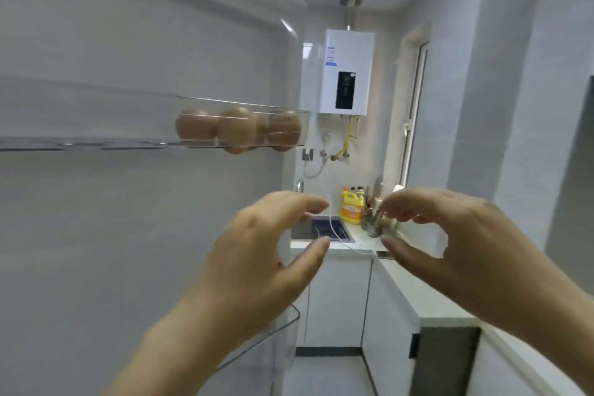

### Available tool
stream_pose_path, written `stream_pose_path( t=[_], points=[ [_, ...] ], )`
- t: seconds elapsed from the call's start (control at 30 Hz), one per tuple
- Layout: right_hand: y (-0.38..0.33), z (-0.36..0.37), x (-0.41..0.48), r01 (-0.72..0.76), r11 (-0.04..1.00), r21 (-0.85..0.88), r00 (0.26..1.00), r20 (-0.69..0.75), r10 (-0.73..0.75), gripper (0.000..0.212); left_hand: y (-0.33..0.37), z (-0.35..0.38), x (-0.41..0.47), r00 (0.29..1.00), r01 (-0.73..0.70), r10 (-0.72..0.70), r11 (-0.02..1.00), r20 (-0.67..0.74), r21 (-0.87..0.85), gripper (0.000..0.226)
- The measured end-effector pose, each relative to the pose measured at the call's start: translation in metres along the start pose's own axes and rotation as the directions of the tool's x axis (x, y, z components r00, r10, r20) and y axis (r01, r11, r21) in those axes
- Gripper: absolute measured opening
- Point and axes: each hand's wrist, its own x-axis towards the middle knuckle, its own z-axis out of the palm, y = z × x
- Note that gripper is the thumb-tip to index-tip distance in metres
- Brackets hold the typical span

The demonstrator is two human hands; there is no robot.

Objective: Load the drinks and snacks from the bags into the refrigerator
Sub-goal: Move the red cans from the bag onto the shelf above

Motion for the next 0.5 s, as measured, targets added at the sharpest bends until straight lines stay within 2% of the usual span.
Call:
stream_pose_path(
  t=[0.23,0.4,0.5],
  points=[
    [0.071,-0.025,-0.037,-0.265,0.931,-0.251,0.963,-0.015,0.27,0.041,0.01,0.118,0.05,0.98,-0.078,0.133,0.942,0.149,-0.328,0.034],
    [0.097,-0.037,-0.063,-0.479,0.812,-0.335,0.875,-0.111,0.47,0.033,0.019,0.184,0.074,0.942,-0.121,0.259,0.855,0.214,-0.504,0.033],
    [0.108,-0.04,-0.084,-0.599,0.709,-0.372,0.794,-0.161,0.586,0.027,0.031,0.224,0.078,0.895,-0.118,0.348,0.788,0.28,-0.604,0.033]
  ],
)
